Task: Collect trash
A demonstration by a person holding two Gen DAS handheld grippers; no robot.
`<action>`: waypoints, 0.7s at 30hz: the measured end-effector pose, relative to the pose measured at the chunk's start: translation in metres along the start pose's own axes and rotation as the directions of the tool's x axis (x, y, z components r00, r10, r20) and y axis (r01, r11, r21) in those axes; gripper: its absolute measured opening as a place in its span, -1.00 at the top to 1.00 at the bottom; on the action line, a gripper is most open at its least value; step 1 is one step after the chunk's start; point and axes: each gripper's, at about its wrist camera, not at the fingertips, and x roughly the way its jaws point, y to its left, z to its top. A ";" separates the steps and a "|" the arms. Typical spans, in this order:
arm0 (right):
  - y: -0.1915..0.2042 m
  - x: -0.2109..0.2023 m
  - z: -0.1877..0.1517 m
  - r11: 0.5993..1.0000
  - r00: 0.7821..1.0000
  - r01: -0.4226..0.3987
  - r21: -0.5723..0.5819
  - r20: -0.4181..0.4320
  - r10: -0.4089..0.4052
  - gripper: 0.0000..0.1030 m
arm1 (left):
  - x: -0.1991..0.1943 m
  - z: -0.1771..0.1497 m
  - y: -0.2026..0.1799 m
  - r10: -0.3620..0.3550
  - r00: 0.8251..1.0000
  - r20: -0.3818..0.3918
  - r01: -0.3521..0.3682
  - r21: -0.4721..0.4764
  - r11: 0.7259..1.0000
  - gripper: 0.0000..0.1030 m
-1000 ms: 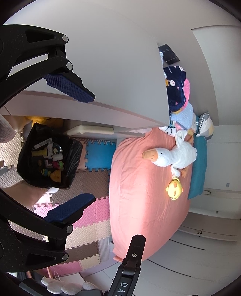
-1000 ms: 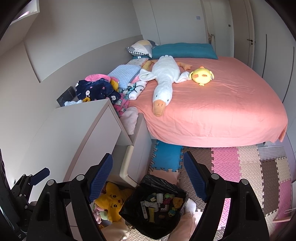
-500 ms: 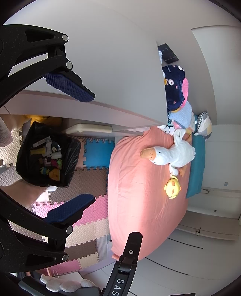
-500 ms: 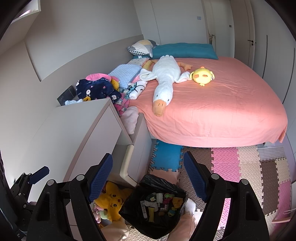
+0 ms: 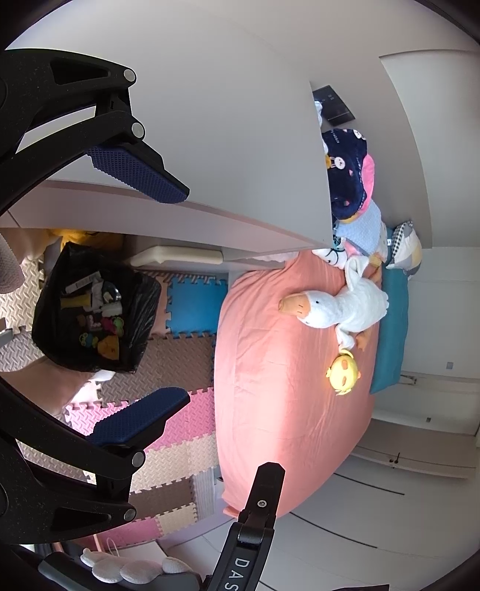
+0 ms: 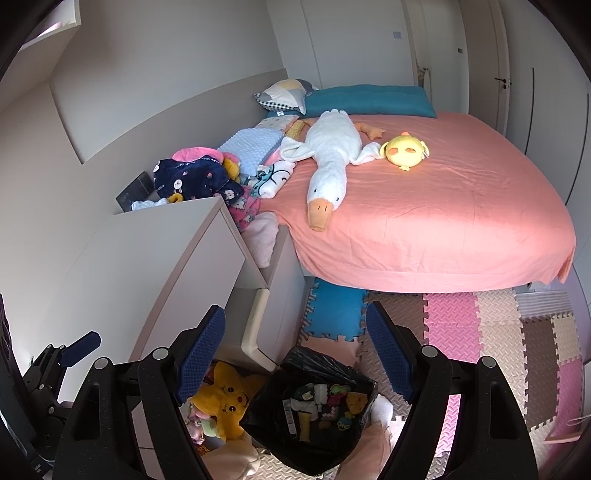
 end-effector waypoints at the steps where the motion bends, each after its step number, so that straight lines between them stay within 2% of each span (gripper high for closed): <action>1: 0.000 -0.001 0.000 1.000 1.000 -0.001 0.000 0.001 0.001 -0.53 | -0.001 0.000 -0.001 0.000 1.000 0.000 0.000 0.004 1.000 -0.87; 10: 0.001 -0.001 0.000 1.000 1.000 0.000 -0.001 0.000 0.000 -0.53 | -0.002 0.000 -0.007 0.002 1.000 0.001 -0.002 0.038 0.999 -0.87; 21: 0.001 -0.001 0.000 1.000 1.000 0.000 -0.001 -0.003 0.000 -0.53 | -0.003 -0.001 -0.002 -0.016 1.000 -0.001 0.016 0.016 1.000 -0.87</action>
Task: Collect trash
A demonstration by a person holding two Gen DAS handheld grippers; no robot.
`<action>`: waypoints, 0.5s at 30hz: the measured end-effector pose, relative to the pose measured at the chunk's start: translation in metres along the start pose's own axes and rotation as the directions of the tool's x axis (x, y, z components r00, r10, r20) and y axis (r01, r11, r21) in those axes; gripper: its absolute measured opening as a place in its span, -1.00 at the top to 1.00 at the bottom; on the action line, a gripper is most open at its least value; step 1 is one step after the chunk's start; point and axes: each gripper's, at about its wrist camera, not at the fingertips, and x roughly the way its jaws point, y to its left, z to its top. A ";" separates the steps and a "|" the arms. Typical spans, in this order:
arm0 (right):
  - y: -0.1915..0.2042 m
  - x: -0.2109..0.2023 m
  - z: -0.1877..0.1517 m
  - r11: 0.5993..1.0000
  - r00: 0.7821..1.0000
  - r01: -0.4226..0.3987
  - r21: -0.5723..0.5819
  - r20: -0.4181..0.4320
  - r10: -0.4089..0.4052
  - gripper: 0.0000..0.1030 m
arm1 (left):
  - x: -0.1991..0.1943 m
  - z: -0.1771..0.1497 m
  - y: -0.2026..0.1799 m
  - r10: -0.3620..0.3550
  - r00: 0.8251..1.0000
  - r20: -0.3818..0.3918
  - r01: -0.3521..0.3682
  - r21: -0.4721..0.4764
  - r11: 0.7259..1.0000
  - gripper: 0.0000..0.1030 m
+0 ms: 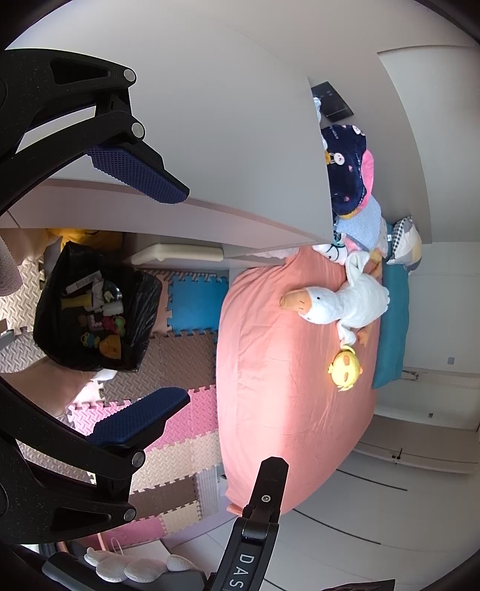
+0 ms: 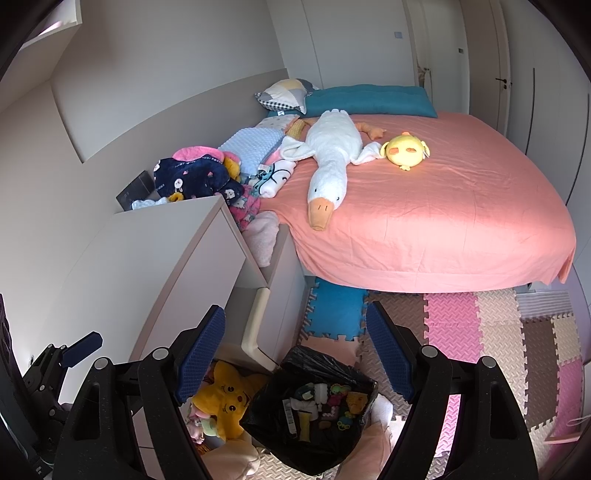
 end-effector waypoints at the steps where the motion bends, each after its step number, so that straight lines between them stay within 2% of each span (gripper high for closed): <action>1: 0.000 0.000 0.000 1.000 1.000 -0.001 0.000 -0.001 0.001 -0.53 | 0.000 0.000 0.000 0.002 1.000 0.001 -0.002 0.001 1.000 -0.87; 15: 0.000 0.000 -0.001 1.000 1.000 0.000 -0.001 0.003 0.000 -0.53 | 0.002 0.000 -0.001 0.008 1.000 0.008 -0.008 0.010 1.000 -0.87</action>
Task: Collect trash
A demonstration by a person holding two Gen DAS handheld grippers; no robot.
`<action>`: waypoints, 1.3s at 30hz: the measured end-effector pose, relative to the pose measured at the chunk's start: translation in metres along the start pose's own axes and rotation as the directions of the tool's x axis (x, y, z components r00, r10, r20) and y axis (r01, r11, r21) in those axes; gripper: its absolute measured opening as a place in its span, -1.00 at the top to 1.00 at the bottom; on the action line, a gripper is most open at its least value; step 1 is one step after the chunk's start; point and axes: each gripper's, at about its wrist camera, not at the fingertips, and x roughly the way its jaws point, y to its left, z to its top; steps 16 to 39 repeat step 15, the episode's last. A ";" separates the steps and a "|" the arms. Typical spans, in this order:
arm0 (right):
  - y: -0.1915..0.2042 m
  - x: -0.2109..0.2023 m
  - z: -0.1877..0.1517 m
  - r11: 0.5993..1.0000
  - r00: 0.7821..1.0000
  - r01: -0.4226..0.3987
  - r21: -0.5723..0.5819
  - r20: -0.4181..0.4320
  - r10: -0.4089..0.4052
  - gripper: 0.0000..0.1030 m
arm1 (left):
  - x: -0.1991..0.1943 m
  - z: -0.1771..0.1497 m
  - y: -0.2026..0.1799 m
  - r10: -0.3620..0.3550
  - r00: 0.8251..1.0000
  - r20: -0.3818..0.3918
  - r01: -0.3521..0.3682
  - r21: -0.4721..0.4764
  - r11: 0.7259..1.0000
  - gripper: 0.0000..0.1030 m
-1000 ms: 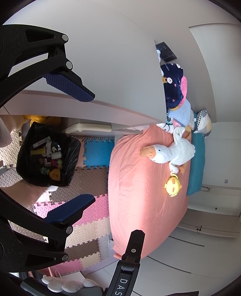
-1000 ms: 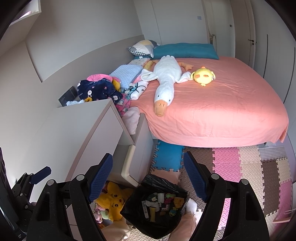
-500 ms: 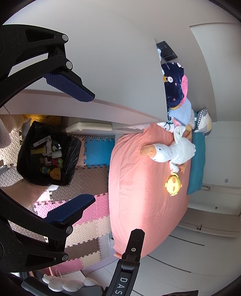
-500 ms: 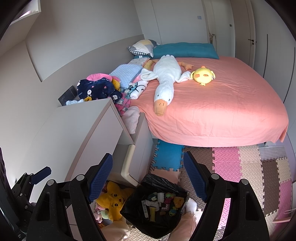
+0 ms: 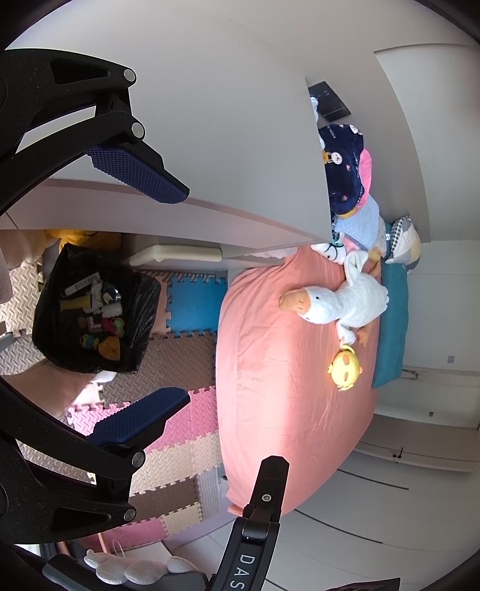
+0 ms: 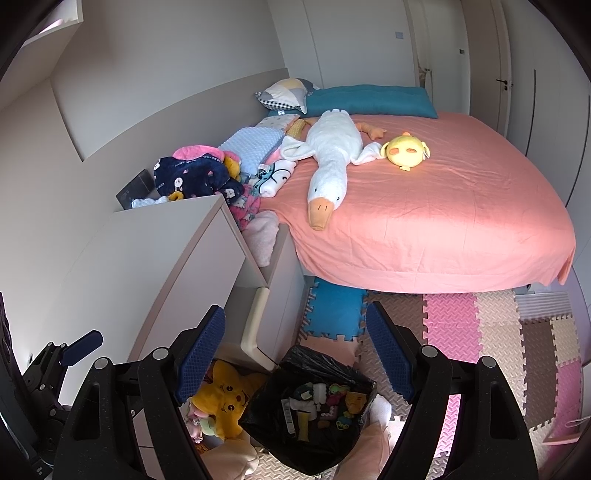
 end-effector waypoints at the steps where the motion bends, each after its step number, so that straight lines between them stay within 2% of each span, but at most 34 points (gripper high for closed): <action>1: 0.000 0.000 0.000 1.000 1.000 0.001 -0.001 0.000 -0.001 -0.53 | 0.000 -0.001 -0.001 -0.001 1.000 0.001 0.001 0.002 1.000 -0.87; 10: 0.000 0.000 -0.001 1.000 1.000 0.001 0.000 0.000 -0.001 -0.53 | 0.002 0.000 0.000 -0.015 1.000 -0.021 0.015 -0.014 1.000 -0.87; 39: -0.002 -0.001 -0.001 1.000 1.000 0.000 0.000 0.003 0.000 -0.53 | 0.001 -0.001 0.002 -0.018 1.000 -0.023 0.017 -0.028 0.999 -0.87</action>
